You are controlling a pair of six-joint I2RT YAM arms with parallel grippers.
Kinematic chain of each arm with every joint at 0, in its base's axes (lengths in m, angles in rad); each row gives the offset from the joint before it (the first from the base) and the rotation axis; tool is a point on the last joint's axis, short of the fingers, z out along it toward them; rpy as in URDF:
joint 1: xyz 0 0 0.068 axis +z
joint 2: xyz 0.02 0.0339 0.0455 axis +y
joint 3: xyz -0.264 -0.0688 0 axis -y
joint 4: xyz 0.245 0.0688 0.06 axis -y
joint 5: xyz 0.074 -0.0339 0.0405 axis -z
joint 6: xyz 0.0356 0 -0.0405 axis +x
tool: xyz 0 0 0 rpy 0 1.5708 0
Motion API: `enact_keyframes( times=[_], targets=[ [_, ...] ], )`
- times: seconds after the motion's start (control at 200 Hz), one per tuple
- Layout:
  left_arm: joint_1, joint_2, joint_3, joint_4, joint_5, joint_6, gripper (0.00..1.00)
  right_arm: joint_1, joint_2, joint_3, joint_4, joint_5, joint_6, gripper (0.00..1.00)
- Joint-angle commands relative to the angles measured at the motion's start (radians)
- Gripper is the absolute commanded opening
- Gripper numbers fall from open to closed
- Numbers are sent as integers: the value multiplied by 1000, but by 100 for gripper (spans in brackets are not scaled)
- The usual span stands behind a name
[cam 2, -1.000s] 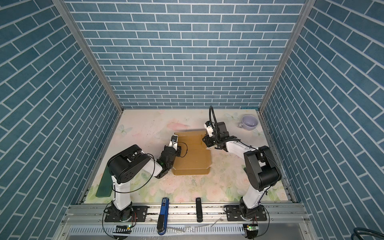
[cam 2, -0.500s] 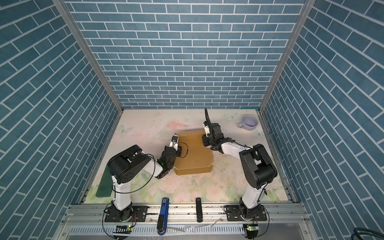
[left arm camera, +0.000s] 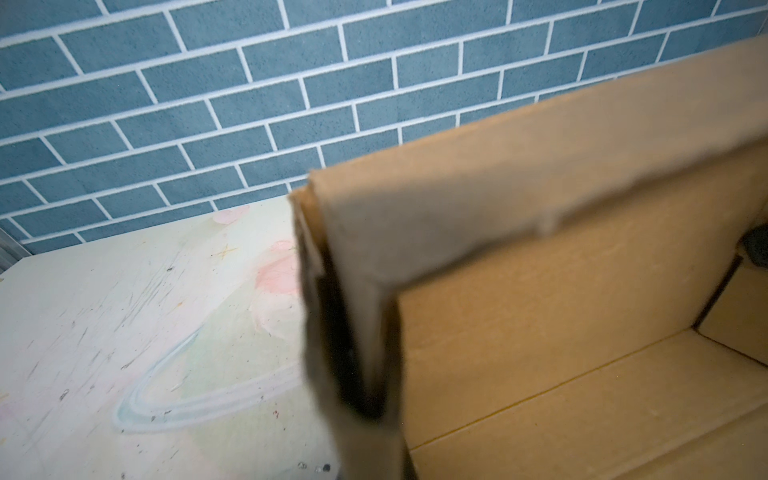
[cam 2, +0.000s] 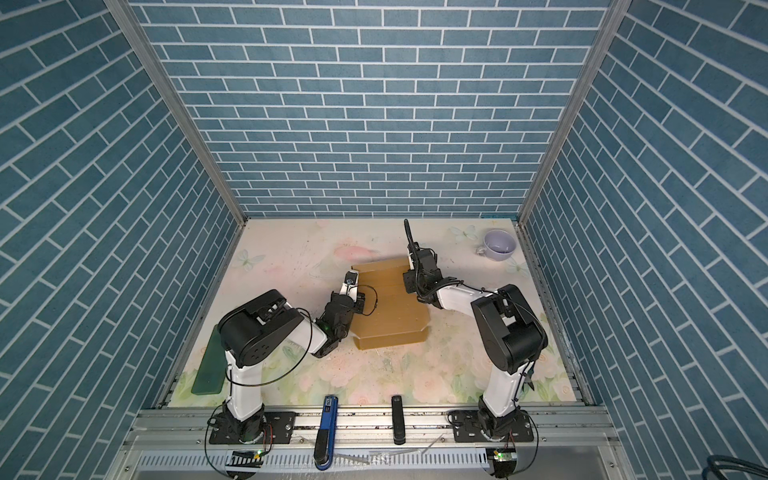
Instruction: Fold the paper box
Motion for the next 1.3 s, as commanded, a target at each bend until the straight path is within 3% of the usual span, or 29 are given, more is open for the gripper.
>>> enact_keyframes(
  times=[0.0,0.42,0.85,1.195,1.29],
  targets=[
    [-18,38,2,-85,37,11,0,9,22,33,-26,42,14,13],
    [-24,24,17,-140,4,-12,0,23,55,51,-22,144,90,9],
    [-27,27,22,-142,3,-13,0,46,80,84,-75,181,64,0],
    [-28,29,31,-154,-1,-13,0,55,95,97,-88,187,52,0],
    [-28,30,32,-154,-1,-13,0,55,82,88,-71,175,57,8]
  ],
)
